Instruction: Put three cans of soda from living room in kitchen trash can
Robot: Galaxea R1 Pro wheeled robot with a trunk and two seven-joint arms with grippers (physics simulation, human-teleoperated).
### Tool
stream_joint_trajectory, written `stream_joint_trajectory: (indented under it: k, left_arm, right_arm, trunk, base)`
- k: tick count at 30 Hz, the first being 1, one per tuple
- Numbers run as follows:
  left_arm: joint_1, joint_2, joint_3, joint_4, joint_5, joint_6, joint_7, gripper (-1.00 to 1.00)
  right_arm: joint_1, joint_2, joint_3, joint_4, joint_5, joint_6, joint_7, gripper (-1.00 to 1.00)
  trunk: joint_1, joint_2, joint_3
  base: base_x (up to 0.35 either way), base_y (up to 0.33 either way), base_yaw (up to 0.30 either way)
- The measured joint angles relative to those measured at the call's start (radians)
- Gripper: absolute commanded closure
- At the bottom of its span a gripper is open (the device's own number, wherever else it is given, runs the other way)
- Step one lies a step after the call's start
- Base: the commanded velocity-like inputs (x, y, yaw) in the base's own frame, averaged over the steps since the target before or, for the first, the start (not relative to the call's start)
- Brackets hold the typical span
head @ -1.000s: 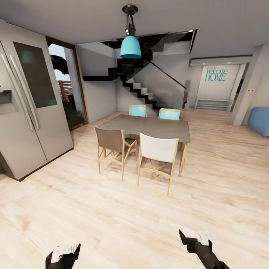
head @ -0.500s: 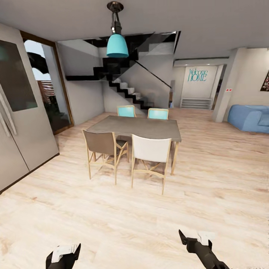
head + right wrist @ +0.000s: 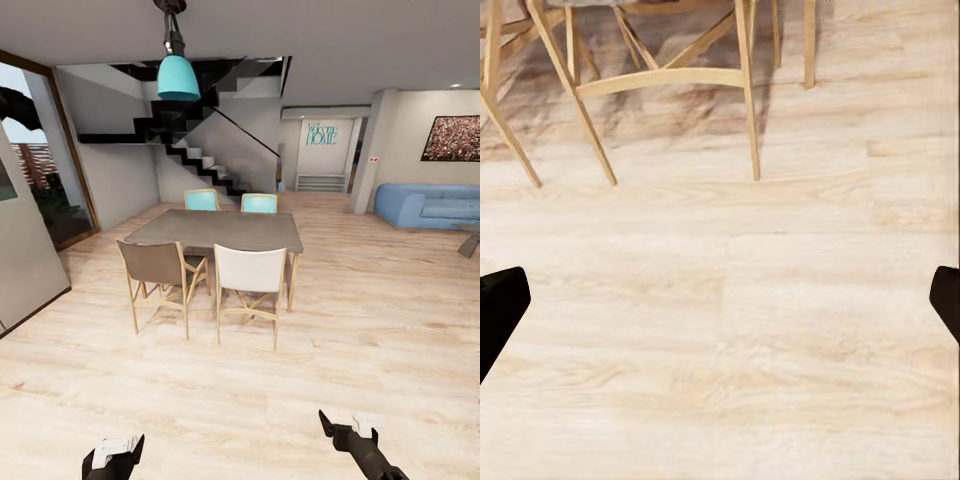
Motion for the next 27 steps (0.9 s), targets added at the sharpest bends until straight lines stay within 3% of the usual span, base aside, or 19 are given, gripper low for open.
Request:
stream_joint_trajectory:
  k: [15,27]
  left_arm:
    - [0.000,0.001,0.000,0.000,0.001,0.000,0.000,-1.00]
    - [0.001,0.003,0.000,0.000,0.003,-0.001,0.001,-1.00]
  right_arm:
    - [0.000,0.000,-0.002,0.000,0.000,-0.001,0.000,-1.00]
    - [0.000,0.000,-0.004,0.000,-0.001,-0.001,0.000,-1.00]
  trunk:
    - [0.000,0.000,0.000]
    - [0.000,0.000,0.000]
  base:
    - [0.129,-0.247,-0.246]
    - [0.024,-0.265,-0.248]
